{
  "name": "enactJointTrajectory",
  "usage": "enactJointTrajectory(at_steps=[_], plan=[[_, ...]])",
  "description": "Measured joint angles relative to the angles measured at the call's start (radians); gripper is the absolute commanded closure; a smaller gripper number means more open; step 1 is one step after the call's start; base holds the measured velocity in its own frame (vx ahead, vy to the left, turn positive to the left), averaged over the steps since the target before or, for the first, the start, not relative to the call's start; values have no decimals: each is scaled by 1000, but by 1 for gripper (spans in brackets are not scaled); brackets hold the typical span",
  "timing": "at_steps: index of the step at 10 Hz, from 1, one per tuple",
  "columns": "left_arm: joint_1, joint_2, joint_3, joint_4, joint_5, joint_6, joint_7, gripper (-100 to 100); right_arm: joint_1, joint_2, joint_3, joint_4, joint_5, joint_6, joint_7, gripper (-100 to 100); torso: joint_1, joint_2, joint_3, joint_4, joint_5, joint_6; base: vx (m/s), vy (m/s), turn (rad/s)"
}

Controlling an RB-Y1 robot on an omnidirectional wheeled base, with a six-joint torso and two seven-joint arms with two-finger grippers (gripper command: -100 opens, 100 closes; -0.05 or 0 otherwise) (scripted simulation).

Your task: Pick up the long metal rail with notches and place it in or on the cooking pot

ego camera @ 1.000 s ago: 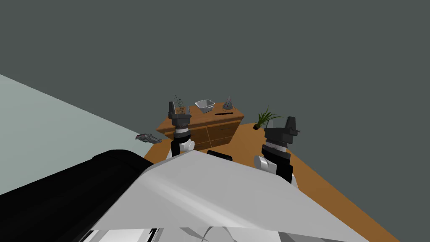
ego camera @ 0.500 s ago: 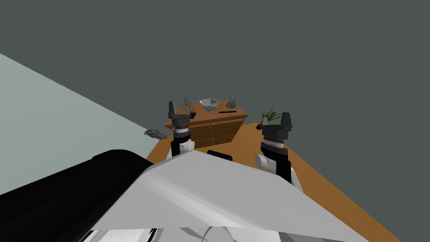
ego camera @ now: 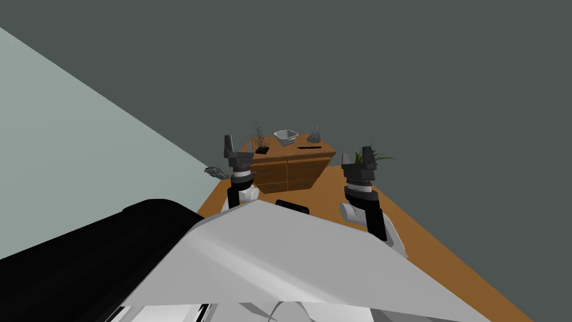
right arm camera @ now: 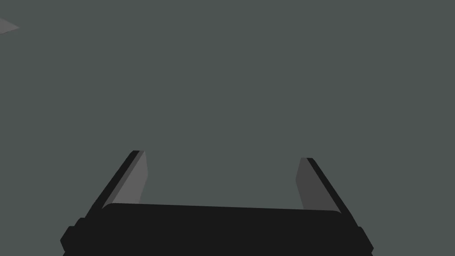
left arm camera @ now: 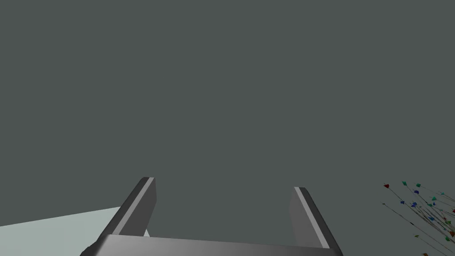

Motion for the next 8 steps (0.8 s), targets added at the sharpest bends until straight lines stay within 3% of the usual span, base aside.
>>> enactJointTrajectory(at_steps=[8], plan=[[0,0,0,0,0,0,0,0,-90,-221,65,60,37,-23,-4,-100,-2,-1,-1,0,0,0,-71,42,168]])
